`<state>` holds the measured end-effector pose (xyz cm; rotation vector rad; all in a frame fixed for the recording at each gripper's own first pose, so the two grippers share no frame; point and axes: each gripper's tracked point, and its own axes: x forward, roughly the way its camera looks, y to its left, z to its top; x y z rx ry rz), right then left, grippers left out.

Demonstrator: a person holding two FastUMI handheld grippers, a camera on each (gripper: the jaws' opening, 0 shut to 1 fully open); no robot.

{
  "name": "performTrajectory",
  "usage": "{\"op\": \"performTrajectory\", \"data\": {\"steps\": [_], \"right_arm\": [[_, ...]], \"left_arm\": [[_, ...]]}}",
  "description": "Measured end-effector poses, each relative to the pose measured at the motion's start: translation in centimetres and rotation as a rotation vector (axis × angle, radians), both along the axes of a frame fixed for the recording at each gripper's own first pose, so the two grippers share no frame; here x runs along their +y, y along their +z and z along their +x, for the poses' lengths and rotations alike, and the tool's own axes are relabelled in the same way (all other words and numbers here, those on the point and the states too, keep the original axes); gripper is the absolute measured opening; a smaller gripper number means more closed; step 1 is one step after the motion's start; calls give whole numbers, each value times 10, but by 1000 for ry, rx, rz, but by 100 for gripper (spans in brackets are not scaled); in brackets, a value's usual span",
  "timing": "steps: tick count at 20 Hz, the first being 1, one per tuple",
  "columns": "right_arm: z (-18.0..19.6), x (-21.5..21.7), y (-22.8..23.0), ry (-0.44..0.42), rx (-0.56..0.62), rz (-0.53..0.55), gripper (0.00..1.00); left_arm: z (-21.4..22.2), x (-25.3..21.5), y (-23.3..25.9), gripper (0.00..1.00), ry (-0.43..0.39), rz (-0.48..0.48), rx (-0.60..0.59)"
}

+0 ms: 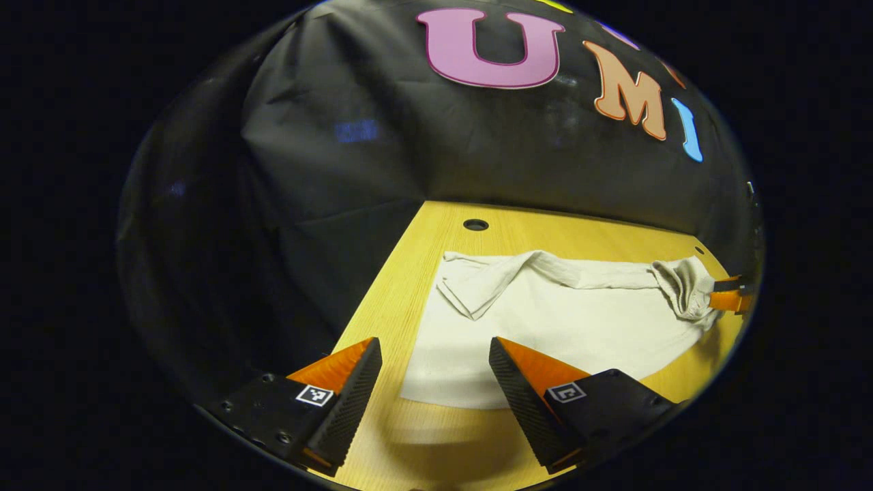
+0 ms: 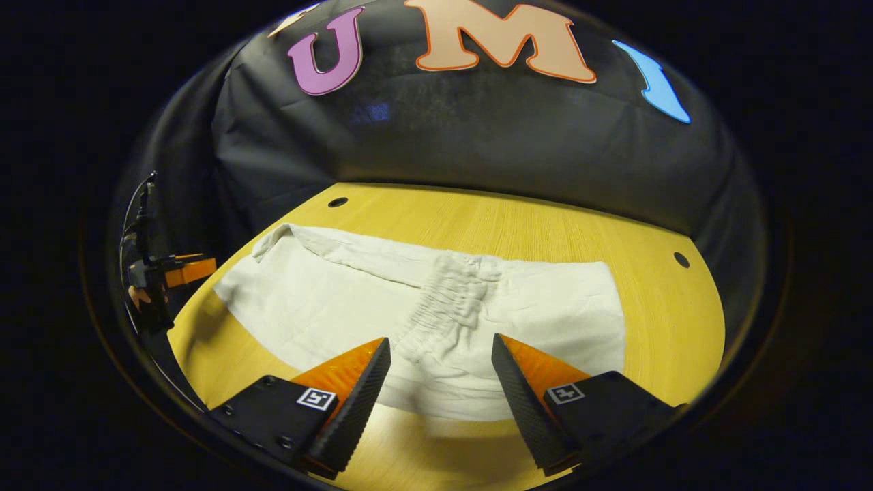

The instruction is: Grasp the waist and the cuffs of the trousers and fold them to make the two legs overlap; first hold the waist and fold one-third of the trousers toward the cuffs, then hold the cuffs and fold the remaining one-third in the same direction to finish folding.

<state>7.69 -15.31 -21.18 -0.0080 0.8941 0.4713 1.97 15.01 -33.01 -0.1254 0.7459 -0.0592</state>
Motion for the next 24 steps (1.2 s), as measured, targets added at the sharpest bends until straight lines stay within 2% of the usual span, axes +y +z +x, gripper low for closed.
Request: {"op": "performTrajectory", "data": {"steps": [1, 2, 3, 4, 5, 6, 7, 10, 11, 12, 13, 14, 15, 16, 17, 18, 19, 20, 21, 22, 24], "right_arm": [[3, -6, 7, -13, -10, -5, 92], [0, -6, 6, -23, -15, -11, 96], [-1, -9, 8, -31, -19, -17, 96], [-2, -12, 11, -37, -24, -23, 92], [-3, -16, 14, -42, -28, -32, 96], [-4, -20, 14, -46, -31, -41, 96], [-6, -23, 15, -49, -33, -48, 92], [-12, -30, 16, -53, -32, -67, 92], [-13, -33, 16, -55, -28, -72, 92], [-15, -34, 14, -57, -23, -77, 96], [-15, -33, 14, -59, -21, -79, 96], [-15, -33, 13, -60, -19, -77, 92], [-15, -33, 13, -62, -16, -74, 92], [-15, -33, 13, -64, -14, -73, 96], [-15, -34, 14, -67, -14, -74, 96], [-14, -35, 16, -67, -17, -74, 92], [-14, -37, 16, -61, -21, -74, 96], [-14, -39, 17, -51, -28, -74, 92], [-13, -41, 19, -41, -34, -72, 92], [-14, -44, 20, -33, -41, -72, 92], [-13, -51, 24, -10, -59, -71, 92]], "left_arm": [[-1, 0, -6, 97, 1, -7, 13], [-2, 1, -11, 97, 1, -13, 24], [-2, 0, -18, 97, 0, -21, 35], [-2, 0, -25, 98, 0, -30, 48], [-3, -2, -33, 98, 4, -37, 65], [-4, -3, -40, 99, 9, -42, 81], [-5, -4, -45, 99, 14, -47, 97], [-4, -3, -49, 99, 22, -49, 97], [-6, -3, -49, 97, 19, -40, 108], [-6, -1, -52, 96, 16, -12, 125], [-6, -1, -56, 94, 5, 4, 137], [-2, -5, -54, 92, -7, 0, 128], [-2, -4, -50, 81, -7, 0, 132], [-2, -5, -49, 76, -9, -1, 129], [0, -11, -49, 69, -15, -11, 123], [2, -18, -49, 52, -19, -21, 117], [5, -23, -47, 38, -19, -31, 107], [7, -26, -46, 24, -9, -41, 99], [8, -26, -45, 6, 7, -38, 98], [10, -27, -44, 0, 26, -39, 94], [9, -32, -41, 0, 65, -61, 114]]}}
